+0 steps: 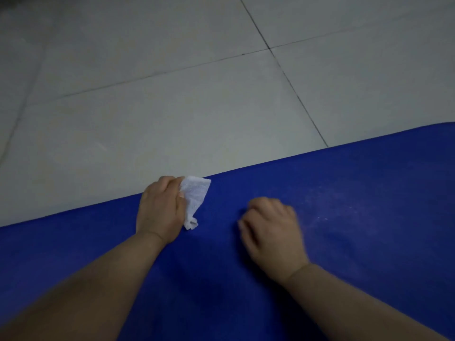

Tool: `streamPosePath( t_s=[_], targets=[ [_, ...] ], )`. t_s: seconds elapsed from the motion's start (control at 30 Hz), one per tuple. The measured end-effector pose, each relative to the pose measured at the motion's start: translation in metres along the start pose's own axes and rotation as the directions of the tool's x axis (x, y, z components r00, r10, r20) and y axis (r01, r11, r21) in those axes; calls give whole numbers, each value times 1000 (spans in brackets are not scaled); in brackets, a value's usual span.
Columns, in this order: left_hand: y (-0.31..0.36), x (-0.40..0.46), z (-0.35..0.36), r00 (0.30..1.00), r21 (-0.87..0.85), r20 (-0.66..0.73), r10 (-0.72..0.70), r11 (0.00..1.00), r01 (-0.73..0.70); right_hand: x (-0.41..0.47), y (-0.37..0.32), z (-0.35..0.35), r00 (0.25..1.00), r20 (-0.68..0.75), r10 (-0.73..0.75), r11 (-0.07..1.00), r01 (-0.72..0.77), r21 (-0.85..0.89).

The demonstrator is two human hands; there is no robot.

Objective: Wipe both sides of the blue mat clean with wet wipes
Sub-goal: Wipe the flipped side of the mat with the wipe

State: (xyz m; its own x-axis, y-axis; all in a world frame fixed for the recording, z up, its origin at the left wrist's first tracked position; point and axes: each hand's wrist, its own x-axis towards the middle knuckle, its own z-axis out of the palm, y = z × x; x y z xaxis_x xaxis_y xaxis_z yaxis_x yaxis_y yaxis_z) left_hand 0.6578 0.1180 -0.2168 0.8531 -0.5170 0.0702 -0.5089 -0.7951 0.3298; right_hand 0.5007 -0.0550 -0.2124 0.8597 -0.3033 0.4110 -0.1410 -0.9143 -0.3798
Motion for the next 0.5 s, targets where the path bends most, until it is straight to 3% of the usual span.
streamPosePath(
  t_s=[0.07,0.2,0.37,0.5],
  targets=[
    [-2,2,2,999,21,39,1,1000,-2,-2,-49,23,995,67,77,992,-84,95],
    [-6,3,-1,991,69,106,78,994,-86,-2,-75,51,973,98,207,978,-202,-60],
    [26,9,-6,993,234,116,20,971,-47,1,-80,52,972,142,187,973,-163,-166],
    [33,14,-1,989,251,145,8,967,-45,1,-79,52,973,138,184,970,-158,-183]
  ],
)
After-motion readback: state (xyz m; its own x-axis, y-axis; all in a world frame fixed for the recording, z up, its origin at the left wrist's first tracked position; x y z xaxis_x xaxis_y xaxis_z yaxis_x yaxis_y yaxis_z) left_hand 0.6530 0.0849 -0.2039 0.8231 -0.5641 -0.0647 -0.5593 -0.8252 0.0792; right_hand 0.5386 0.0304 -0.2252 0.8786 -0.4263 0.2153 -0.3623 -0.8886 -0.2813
